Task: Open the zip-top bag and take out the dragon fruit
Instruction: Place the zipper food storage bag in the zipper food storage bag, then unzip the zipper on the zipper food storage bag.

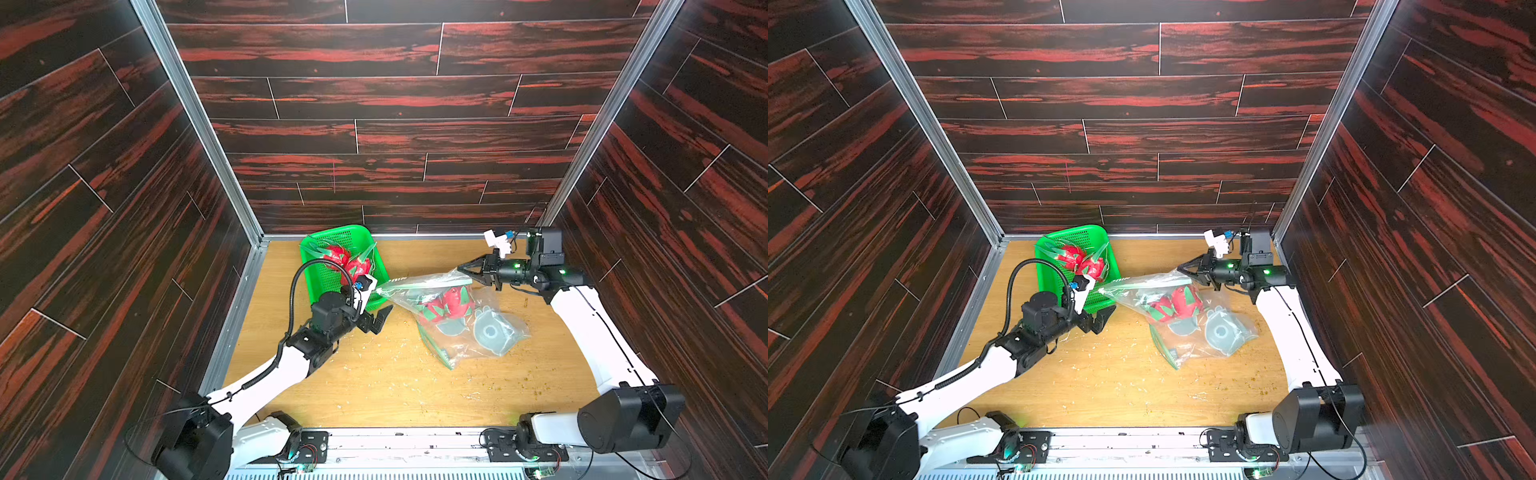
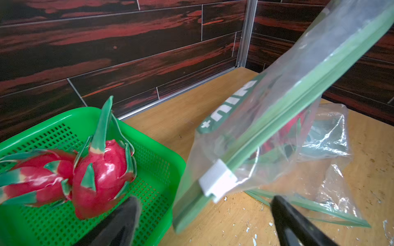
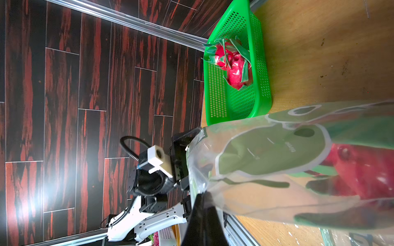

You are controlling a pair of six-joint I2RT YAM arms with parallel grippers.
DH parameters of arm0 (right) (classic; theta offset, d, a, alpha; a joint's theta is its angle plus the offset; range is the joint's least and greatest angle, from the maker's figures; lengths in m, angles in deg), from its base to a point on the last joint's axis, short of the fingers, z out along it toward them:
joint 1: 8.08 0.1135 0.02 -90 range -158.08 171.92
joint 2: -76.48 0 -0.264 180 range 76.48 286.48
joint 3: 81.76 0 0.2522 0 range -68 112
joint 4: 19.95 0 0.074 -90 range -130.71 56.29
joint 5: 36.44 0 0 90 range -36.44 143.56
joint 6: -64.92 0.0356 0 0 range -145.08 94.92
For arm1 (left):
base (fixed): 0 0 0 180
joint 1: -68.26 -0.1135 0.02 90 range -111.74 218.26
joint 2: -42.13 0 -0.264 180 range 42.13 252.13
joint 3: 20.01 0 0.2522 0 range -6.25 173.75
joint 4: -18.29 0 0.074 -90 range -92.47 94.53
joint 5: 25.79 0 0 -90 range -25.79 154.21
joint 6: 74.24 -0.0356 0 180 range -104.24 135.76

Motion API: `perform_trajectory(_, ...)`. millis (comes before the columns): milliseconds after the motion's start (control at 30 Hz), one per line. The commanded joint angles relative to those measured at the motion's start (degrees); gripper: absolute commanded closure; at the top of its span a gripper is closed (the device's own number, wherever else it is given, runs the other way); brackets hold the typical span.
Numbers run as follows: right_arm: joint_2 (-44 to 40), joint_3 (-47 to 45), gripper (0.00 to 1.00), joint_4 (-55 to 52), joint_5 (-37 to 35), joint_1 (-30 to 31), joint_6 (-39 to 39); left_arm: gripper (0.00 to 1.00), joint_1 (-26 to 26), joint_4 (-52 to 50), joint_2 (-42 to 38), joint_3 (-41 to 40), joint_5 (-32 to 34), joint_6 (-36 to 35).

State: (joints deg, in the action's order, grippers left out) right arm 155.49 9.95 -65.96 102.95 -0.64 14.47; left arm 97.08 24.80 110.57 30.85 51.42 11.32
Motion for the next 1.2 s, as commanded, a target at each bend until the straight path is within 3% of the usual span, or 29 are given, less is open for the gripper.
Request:
perform_trajectory(0,-0.9,2.3,1.0,-1.3,3.1,0.4,-2.2,0.0,-1.6,2.3,0.9,2.4,-7.2,-4.0)
perform_trajectory(167,-0.7,3.7,1.0,-3.4,3.3,0.3,-3.4,0.05,-3.8,3.3,1.2,2.8,-15.4,-7.7)
perform_trajectory(267,-0.5,4.4,1.0,-3.7,4.3,0.3,-3.5,0.14,-4.1,2.9,2.0,4.1,-17.8,-9.1)
perform_trajectory(500,0.0,5.6,1.0,-6.3,4.5,0.2,-5.0,0.18,-5.1,3.4,3.0,5.7,-21.1,-10.1)
perform_trajectory(700,0.0,6.4,1.0,-7.0,4.2,-0.2,-5.4,0.37,-6.0,0.2,2.9,6.5,-24.2,-11.7)
perform_trajectory(767,0.1,6.9,1.0,-7.3,4.2,-0.5,-5.5,0.61,-6.2,0.2,2.8,6.4,-25.6,-11.5)
perform_trajectory(800,0.1,7.1,1.0,-7.4,4.1,-0.6,-5.4,0.68,-6.3,-0.1,2.8,6.6,-26.2,-11.5)
perform_trajectory(1167,0.4,7.9,1.0,-7.0,4.8,-1.5,-4.1,0.52,-6.4,2.4,3.1,3.9,-23.7,-11.9)
